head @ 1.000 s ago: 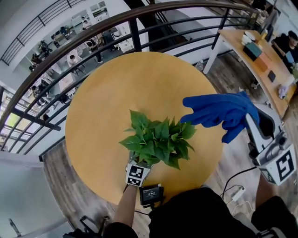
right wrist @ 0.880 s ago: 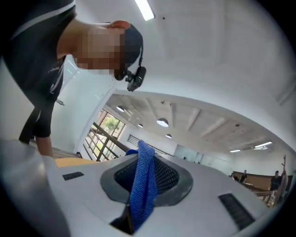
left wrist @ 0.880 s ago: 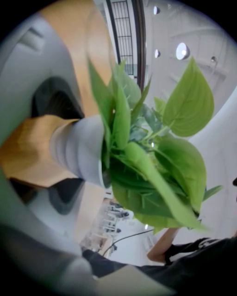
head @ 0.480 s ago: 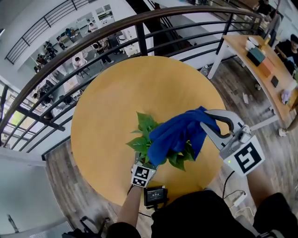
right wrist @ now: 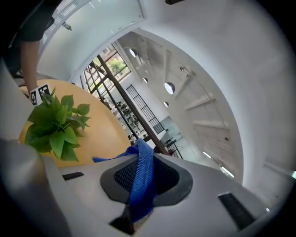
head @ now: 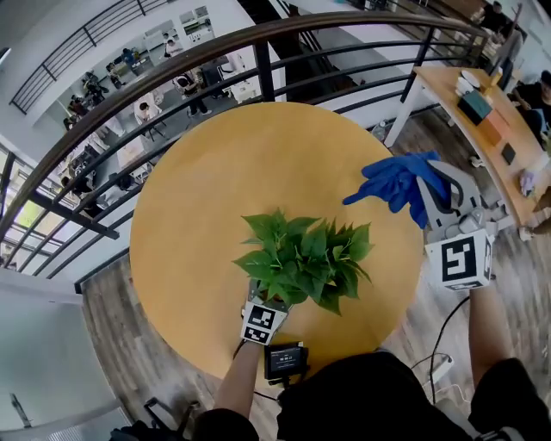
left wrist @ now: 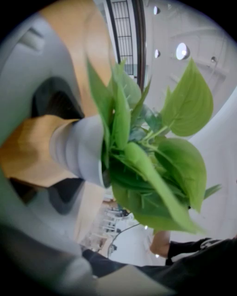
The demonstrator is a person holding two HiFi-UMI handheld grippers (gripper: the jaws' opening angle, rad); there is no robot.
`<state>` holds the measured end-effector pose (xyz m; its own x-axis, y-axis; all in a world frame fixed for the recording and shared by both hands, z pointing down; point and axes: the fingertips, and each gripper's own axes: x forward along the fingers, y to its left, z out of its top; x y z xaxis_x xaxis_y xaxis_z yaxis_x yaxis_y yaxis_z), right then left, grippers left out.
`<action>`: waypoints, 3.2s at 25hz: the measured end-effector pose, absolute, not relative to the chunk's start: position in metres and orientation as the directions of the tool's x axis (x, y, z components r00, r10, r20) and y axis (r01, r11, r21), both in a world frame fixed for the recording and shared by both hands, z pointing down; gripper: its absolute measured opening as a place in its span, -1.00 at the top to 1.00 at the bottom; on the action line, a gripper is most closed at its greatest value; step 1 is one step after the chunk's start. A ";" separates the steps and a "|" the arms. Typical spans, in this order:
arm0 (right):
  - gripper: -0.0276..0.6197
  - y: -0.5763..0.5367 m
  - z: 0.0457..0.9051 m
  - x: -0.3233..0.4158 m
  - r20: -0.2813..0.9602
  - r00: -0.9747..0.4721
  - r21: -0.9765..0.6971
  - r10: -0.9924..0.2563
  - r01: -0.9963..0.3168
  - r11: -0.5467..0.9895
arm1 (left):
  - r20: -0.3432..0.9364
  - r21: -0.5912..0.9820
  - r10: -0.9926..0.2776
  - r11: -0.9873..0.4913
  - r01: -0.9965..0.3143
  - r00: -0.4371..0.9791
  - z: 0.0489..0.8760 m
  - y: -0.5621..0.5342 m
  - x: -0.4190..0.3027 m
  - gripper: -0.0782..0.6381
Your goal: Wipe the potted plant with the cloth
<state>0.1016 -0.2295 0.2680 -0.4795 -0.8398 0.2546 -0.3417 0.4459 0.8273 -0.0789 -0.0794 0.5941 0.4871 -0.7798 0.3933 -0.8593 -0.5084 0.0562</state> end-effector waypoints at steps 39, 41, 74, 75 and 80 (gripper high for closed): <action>0.71 -0.094 0.287 0.184 0.325 -0.589 0.421 -0.740 -0.610 0.671 | 0.298 0.155 -0.905 -0.270 -0.950 0.305 0.579 -0.012 -0.148 -0.46; 0.71 -0.088 0.288 0.182 0.318 -0.613 0.392 -0.724 -0.610 0.689 | 0.258 0.179 -0.943 -0.167 -0.970 0.210 0.562 0.010 -0.175 -0.45; 0.71 0.037 0.294 0.232 0.165 -0.898 0.107 -0.407 -0.394 0.913 | 0.126 -0.134 -0.911 0.376 -0.917 -0.392 0.298 0.183 0.027 0.79; 0.71 0.041 0.294 0.234 0.165 -0.901 0.107 -0.402 -0.389 0.915 | 0.125 -0.134 -0.910 0.379 -0.916 -0.395 0.298 0.186 0.030 0.79; 0.71 0.049 0.290 0.238 0.156 -0.907 0.110 -0.392 -0.378 0.919 | 0.115 -0.126 -0.912 0.381 -0.916 -0.395 0.294 0.190 0.037 0.79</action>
<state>0.2381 0.0487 0.2902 -0.9067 -0.3919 0.1558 -0.3783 0.9191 0.1102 0.0373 0.1898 0.2936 -0.3948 -0.9116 0.1146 -0.9160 0.3809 -0.1259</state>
